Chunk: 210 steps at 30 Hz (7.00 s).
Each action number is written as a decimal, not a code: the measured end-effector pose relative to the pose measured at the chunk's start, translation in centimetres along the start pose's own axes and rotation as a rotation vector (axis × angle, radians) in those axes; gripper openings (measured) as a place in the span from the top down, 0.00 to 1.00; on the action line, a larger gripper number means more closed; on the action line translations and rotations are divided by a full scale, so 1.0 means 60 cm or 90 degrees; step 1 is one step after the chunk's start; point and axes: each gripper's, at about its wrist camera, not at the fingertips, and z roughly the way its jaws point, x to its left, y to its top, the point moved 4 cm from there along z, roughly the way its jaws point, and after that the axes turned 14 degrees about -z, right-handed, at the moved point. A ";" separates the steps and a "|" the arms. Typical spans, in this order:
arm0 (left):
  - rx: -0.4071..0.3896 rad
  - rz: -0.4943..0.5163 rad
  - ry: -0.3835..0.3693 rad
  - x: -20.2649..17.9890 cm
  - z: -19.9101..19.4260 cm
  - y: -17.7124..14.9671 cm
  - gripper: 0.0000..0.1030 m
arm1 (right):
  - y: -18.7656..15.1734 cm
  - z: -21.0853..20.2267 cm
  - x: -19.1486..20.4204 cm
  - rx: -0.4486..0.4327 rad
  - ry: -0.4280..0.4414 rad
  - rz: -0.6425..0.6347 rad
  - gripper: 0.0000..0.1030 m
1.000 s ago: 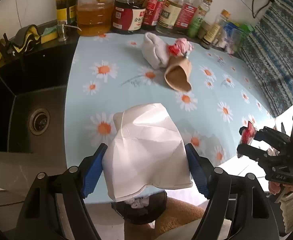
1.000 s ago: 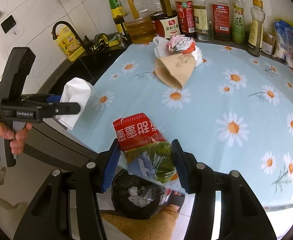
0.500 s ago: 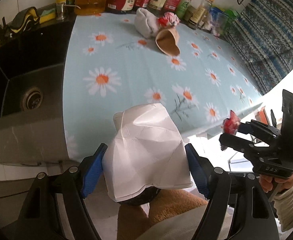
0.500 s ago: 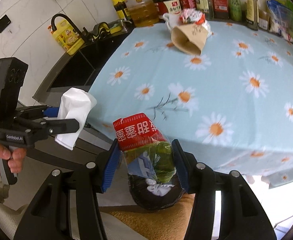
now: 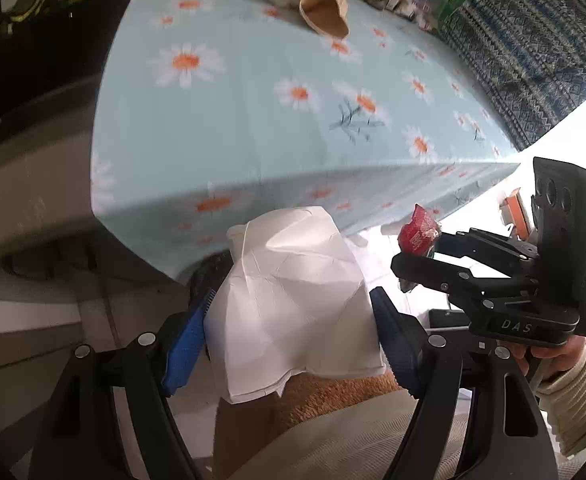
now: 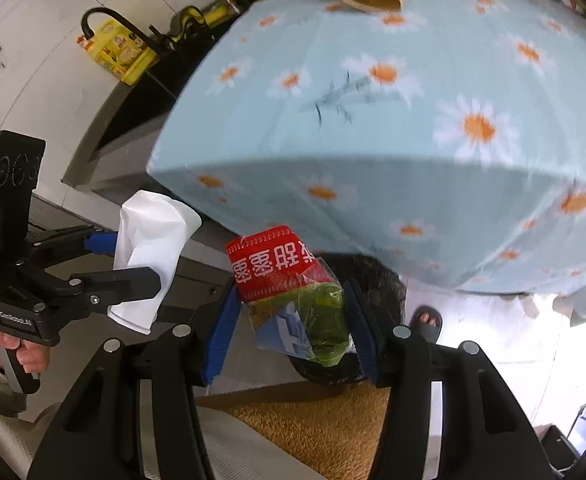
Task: Collect trash
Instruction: 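Carry the snack bag and napkin down over the black trash bin with both tools, then open both tools to drop the snack bag and napkin into the bin, then raise both tools back up over the remaining trash on the table, then grasp the pink-red wrapper on the paper cone with the right tool, then grasp the tan paper cone with the left tool while the right tool holds the wrapper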
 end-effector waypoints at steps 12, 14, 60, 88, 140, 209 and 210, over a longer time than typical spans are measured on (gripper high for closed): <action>0.085 -0.013 0.032 0.031 0.096 -0.054 0.27 | -0.069 0.080 -0.028 0.074 0.005 0.088 0.49; 0.096 -0.020 0.041 0.040 0.112 -0.058 0.27 | -0.079 0.094 -0.034 0.085 0.014 0.112 0.49; 0.095 -0.097 0.049 0.097 0.126 -0.034 0.14 | -0.059 0.060 -0.041 0.036 -0.012 0.168 0.28; -0.096 -0.004 -0.007 0.023 -0.088 0.016 0.07 | 0.090 -0.180 0.000 -0.156 -0.116 0.049 0.10; -0.243 -0.218 0.106 -0.120 -0.088 0.235 0.07 | 0.529 0.004 -0.215 -0.015 0.012 -0.335 0.22; -0.045 0.118 0.220 -0.276 0.139 0.455 0.07 | 0.357 -0.195 -0.432 -0.100 -0.006 -0.084 0.65; -0.041 0.124 0.222 -0.277 0.144 0.459 0.07 | 0.350 -0.193 -0.436 -0.099 -0.003 -0.078 0.65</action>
